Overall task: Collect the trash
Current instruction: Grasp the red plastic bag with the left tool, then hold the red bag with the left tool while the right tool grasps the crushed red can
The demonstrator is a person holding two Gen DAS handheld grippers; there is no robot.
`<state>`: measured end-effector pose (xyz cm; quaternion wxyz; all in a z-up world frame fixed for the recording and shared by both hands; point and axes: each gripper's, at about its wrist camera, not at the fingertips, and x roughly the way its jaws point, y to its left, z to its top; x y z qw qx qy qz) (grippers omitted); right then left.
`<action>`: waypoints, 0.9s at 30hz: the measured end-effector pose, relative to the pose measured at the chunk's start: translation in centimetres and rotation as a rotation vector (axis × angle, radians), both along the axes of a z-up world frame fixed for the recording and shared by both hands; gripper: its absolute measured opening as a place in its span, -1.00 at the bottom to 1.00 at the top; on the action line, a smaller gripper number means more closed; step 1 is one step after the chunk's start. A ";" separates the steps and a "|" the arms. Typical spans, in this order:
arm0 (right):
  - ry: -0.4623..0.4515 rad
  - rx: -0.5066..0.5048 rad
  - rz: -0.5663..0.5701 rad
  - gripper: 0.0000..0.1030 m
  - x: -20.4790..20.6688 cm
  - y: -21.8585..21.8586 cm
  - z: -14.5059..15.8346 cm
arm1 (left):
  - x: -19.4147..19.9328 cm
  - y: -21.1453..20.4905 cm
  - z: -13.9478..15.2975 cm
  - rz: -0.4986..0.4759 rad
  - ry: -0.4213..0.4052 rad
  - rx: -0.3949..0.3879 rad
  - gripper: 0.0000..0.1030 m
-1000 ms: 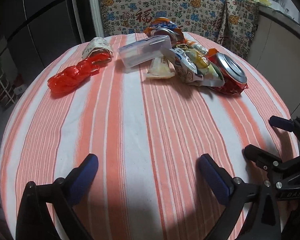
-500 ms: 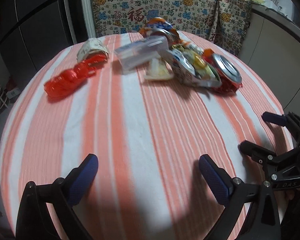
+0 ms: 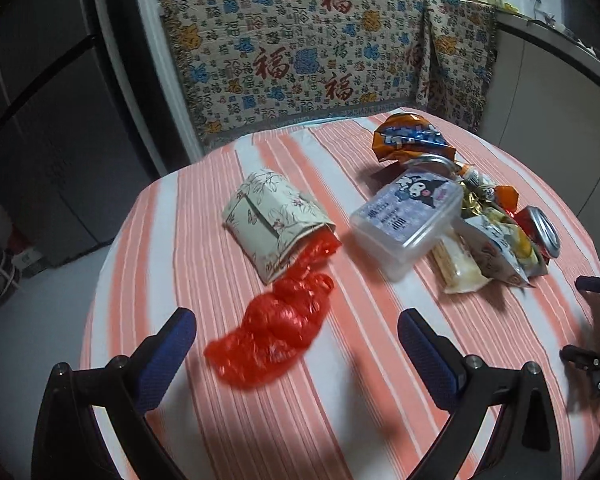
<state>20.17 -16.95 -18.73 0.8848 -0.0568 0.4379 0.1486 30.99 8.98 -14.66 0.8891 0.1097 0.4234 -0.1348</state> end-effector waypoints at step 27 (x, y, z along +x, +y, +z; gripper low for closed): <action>0.002 0.003 0.013 0.99 0.1 0.1 0.0 | -8.2 -4.2 -2.8 0.073 0.178 -0.119 -0.21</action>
